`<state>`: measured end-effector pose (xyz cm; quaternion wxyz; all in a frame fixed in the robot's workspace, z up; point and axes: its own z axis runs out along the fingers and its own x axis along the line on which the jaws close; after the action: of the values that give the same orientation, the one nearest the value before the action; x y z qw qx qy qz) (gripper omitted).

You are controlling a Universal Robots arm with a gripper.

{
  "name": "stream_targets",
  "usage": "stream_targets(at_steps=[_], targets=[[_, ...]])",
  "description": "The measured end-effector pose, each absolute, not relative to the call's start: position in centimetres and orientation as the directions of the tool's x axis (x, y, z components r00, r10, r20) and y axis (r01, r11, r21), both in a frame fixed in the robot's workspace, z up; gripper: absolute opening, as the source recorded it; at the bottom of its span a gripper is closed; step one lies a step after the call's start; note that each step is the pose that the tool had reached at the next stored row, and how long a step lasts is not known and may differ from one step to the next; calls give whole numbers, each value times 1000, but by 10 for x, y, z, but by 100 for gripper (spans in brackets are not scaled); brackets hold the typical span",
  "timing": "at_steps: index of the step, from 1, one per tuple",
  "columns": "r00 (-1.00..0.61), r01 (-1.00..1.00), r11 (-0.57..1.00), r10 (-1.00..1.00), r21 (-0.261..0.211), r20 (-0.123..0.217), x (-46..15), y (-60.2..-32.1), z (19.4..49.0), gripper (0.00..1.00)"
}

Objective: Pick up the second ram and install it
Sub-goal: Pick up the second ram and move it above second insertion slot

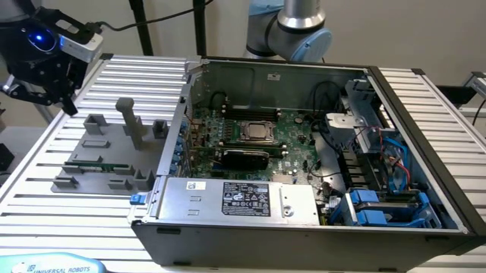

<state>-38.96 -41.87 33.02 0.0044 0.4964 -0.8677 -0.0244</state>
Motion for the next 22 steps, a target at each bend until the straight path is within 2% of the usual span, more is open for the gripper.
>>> stream_targets(at_steps=[22], targets=[[-145,-989,144,-989,36,-16,-389,-419,307,11]])
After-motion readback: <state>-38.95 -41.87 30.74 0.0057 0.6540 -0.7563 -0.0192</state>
